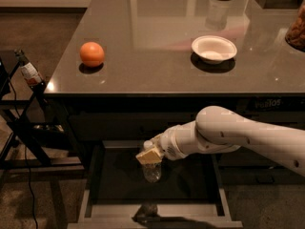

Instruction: Pick water bottle from middle drawer and place on counter

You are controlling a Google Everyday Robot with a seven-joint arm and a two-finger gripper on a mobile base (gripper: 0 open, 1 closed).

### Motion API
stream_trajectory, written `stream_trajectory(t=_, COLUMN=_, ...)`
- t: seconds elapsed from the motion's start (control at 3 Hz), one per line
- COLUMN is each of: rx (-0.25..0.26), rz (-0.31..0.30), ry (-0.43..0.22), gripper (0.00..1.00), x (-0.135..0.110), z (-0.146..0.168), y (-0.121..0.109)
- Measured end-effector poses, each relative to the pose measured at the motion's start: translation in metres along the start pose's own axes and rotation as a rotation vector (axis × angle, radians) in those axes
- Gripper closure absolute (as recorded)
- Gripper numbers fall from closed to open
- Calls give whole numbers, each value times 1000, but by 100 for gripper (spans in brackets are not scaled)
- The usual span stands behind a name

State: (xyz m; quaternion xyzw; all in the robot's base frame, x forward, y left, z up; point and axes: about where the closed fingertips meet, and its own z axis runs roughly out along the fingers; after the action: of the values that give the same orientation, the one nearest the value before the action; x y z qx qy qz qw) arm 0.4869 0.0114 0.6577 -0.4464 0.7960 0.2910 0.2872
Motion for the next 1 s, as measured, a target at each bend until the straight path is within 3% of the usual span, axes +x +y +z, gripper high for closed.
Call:
stream_trajectory(t=0.33, rx=10, rz=-14, ry=10, gripper=100, x=-14, z=-7, y=4)
stream_trajectory(t=1.0, rx=72, rz=-58, ry=11, gripper=100, x=-73, z=-71, y=16)
